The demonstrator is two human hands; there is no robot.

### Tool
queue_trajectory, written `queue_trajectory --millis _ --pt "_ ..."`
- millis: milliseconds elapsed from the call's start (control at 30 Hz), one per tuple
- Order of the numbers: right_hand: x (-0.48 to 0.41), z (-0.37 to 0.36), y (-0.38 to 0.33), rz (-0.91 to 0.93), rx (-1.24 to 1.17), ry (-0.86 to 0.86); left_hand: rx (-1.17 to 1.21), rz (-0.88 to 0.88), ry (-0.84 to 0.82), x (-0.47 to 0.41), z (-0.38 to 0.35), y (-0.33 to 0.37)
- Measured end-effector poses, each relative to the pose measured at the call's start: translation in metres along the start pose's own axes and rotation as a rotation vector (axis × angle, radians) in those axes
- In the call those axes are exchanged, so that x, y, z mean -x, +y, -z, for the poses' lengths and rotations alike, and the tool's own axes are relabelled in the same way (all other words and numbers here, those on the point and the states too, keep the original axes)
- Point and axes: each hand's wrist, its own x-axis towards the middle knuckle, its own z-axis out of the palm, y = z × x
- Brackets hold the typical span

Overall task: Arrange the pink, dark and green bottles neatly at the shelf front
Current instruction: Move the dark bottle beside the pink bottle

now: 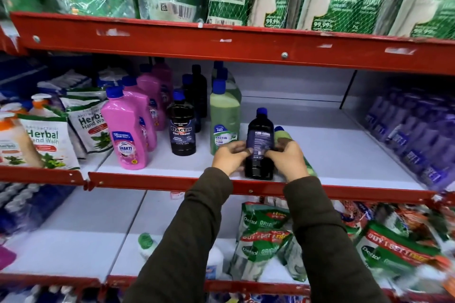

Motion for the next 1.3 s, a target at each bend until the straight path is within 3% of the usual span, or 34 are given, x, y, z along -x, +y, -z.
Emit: queue_trajectory --millis 100,233,500,800,1067,1300 --pt "0.010 0.010 -0.005 0.069 -0.178 -0.018 -0.018 -0.159 -0.049 0.013 0.005 0.011" --pt "0.030 0.009 -0.017 0.183 -0.185 0.009 -0.056 -0.281 -0.073 0.025 0.027 0.019" --pt "0.062 -0.070 -0.045 0.332 -0.227 -0.058 -0.116 -0.418 0.091 0.044 0.114 0.013" --pt "0.080 -0.156 -0.052 0.374 -0.178 -0.103 -0.105 -0.368 0.189 0.045 0.189 -0.014" --pt "0.080 -0.166 -0.046 0.389 -0.161 -0.076 -0.059 -0.367 0.168 0.038 0.194 -0.026" --pt "0.085 -0.164 -0.035 0.361 -0.339 -0.019 0.080 -0.358 0.143 0.041 0.192 -0.025"
